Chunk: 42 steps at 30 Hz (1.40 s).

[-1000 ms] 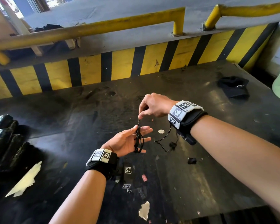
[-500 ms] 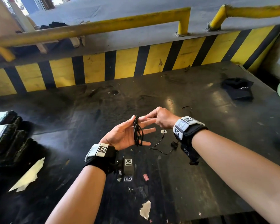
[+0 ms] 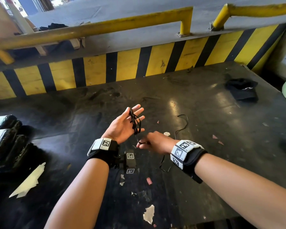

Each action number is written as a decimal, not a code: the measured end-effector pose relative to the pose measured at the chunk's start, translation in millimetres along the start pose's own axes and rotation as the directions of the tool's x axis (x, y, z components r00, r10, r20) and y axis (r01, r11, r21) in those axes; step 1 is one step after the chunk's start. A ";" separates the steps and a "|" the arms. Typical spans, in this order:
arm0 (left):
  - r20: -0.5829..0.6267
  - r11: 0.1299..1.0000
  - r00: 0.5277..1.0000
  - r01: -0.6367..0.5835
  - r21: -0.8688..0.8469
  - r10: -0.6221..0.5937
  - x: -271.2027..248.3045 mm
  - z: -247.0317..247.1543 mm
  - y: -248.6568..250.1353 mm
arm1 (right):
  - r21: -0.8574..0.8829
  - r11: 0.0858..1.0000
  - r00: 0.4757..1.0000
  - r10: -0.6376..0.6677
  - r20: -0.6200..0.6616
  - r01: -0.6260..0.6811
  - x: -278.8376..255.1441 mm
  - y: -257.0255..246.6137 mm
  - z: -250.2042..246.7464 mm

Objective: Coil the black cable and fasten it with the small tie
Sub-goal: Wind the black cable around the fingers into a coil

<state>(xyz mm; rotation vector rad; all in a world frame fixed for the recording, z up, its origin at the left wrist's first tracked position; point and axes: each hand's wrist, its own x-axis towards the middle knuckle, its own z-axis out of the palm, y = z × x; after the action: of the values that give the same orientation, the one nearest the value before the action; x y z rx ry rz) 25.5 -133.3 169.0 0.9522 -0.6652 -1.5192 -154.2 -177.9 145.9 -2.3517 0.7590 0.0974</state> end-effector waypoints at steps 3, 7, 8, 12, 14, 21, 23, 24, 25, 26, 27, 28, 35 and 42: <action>-0.103 0.997 0.994 0.033 0.068 -0.026 2.0 -12.2 -6.4 | -0.100 0.994 0.999 0.033 0.009 -0.032 -10.2 -8.9 -17.2; -0.116 0.984 0.990 0.101 0.145 -0.085 3.4 -23.6 -20.0 | -0.220 0.976 1.000 0.001 -0.018 -0.005 -10.9 -19.5 -47.2; -0.098 0.980 0.991 0.110 0.167 -0.095 2.4 -24.6 -22.7 | -0.244 0.970 1.000 -0.002 -0.029 -0.005 -9.6 -20.8 -54.6; -0.080 0.950 0.974 0.224 0.217 -0.211 -4.1 -24.5 -29.9 | -0.286 0.958 0.998 -0.014 -0.065 -0.005 -5.8 -23.1 -82.7; -0.013 0.912 0.943 0.326 0.250 -0.333 -7.7 -25.7 -31.9 | -0.299 0.954 0.996 -0.033 -0.083 0.007 -3.9 -24.4 -96.0; 0.241 0.904 0.873 0.390 0.175 -0.423 -17.8 -11.3 -30.4 | -0.277 0.960 0.985 -0.088 -0.150 0.044 10.0 -21.2 -119.5; 0.267 0.904 0.865 0.392 0.172 -0.425 -19.6 -5.3 -30.3 | -0.266 0.962 0.981 -0.106 -0.165 0.059 12.6 -19.1 -120.6; 0.274 0.906 0.864 0.390 0.165 -0.422 -20.7 -3.7 -30.8 | -0.256 0.964 0.978 -0.115 -0.173 0.068 14.1 -17.3 -121.0; 0.281 0.910 0.866 0.385 0.154 -0.414 -21.7 -2.4 -31.7 | -0.247 0.966 0.976 -0.121 -0.181 0.074 15.1 -15.7 -121.3; 0.290 0.915 0.868 0.379 0.139 -0.404 -22.7 -1.3 -33.0 | -0.237 0.968 0.974 -0.124 -0.189 0.077 16.8 -12.8 -121.1; 0.303 0.920 0.869 0.373 0.120 -0.392 -23.9 0.1 -34.1 | -0.226 0.971 0.972 -0.123 -0.200 0.076 18.2 -9.7 -120.1; 0.320 0.927 0.870 0.363 0.099 -0.375 -24.8 1.9 -35.2 | -0.212 0.975 0.971 -0.117 -0.210 0.072 20.4 -4.8 -117.8; 0.447 0.973 0.880 0.218 -0.081 -0.160 -29.7 22.7 -23.9 | 0.225 0.973 0.970 -0.002 -0.242 0.058 18.6 38.8 -71.5; 0.435 0.971 0.900 0.078 -0.226 0.029 -12.3 33.8 -16.3 | 0.461 0.886 0.990 0.019 -0.141 0.049 7.4 35.9 3.9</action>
<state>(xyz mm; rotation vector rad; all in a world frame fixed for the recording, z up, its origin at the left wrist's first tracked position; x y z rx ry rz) -11.8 -121.8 175.0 0.4355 -0.7642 -1.8106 -167.2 -201.3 120.6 -1.9168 0.7361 -0.2390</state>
